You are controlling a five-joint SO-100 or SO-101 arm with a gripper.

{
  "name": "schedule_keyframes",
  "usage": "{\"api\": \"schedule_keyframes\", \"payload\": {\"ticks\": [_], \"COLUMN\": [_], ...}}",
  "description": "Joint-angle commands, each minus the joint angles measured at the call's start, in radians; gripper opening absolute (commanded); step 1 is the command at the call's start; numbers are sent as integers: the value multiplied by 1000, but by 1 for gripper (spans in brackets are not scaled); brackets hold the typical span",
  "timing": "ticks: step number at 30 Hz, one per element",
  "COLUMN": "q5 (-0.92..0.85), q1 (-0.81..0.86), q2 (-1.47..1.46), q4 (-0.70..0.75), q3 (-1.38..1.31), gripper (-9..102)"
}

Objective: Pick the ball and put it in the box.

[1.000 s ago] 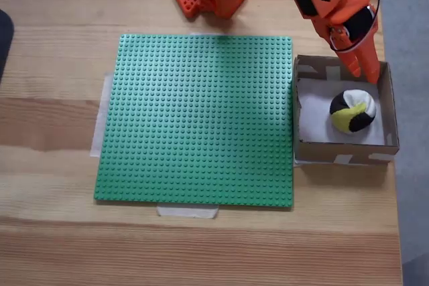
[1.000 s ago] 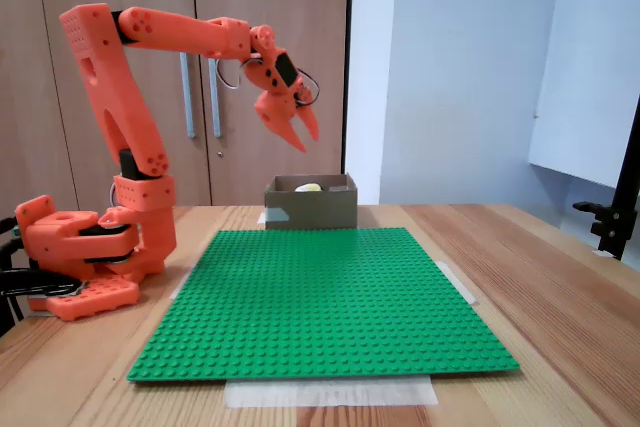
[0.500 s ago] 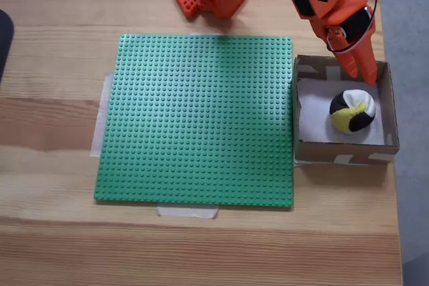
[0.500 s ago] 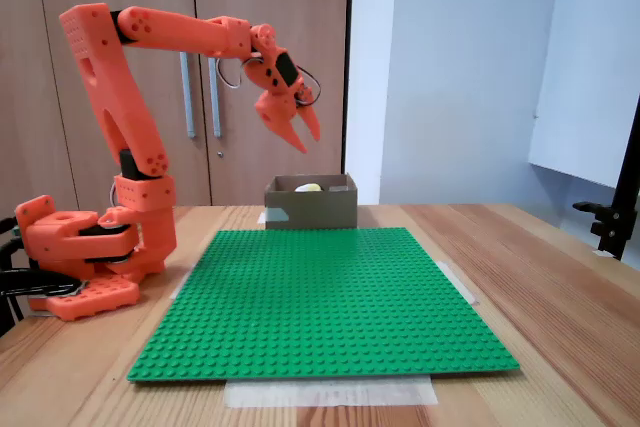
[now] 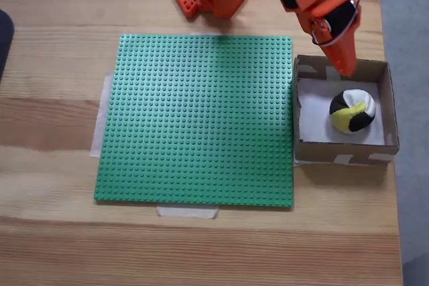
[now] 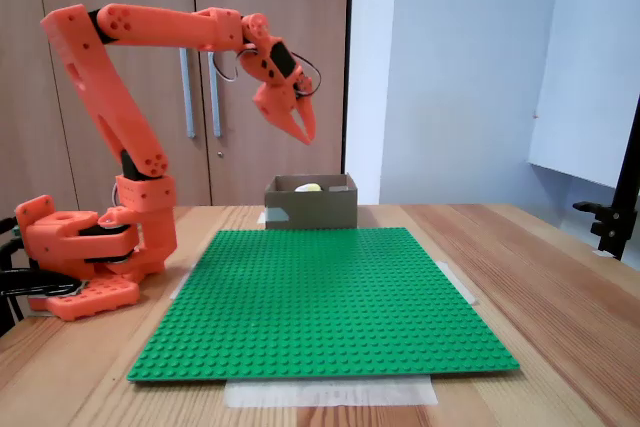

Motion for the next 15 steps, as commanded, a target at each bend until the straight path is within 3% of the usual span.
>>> {"api": "schedule_keyframes", "payload": {"ticks": [1, 15], "q5": [-20, -81], "q1": [28, 204], "q2": [87, 350], "q4": [-14, 32], "q3": [8, 170], "gripper": [-1, -1]}}
